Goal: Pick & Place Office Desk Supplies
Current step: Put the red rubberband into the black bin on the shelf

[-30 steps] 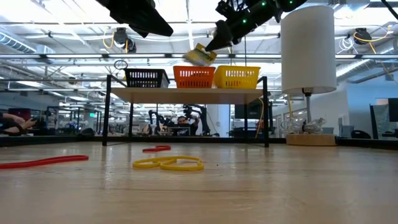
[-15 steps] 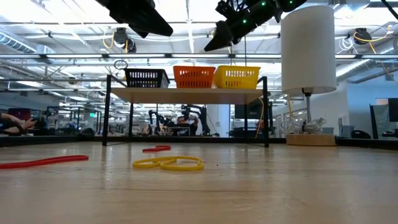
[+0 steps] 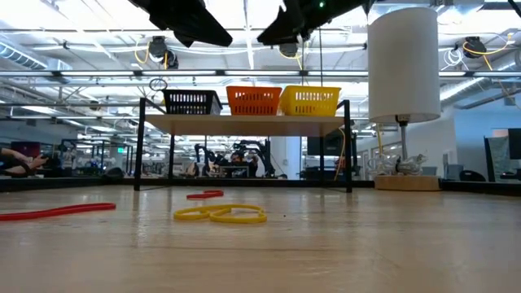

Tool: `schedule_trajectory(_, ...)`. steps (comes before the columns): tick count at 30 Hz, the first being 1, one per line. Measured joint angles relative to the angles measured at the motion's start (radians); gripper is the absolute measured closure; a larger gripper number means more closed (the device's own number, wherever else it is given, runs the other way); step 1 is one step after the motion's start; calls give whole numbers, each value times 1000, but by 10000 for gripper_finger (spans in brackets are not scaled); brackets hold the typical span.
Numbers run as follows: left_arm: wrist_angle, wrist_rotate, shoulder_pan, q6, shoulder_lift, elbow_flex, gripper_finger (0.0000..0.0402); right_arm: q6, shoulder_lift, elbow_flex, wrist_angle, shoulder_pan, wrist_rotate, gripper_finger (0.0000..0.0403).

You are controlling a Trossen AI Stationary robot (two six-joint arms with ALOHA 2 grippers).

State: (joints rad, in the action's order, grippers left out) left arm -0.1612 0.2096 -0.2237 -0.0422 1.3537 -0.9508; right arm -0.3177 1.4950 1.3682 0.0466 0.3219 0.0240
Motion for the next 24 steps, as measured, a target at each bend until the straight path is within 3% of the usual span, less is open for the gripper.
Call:
schedule_trajectory(6, -12, -10, 12, -36, 8, 0, 392, 27, -43, -75, 38, -177, 7, 192)
schedule_trajectory(12, -205, 10, 11, -7, 8, 0, 392, 133, -67, -240, 22, -371, 170, 202)
schedule_trajectory(17, -330, 188, -24, 92, 7, 52, 392, 291, -67, -501, -322, -501, 208, 204)
schedule_trajectory(20, -235, 240, -45, 160, -6, 181, 392, 363, -68, -655, -572, -557, 210, 204)
schedule_trajectory(24, 199, 152, -57, 128, -42, 405, 392, 463, -68, -796, -785, -603, 247, 204)
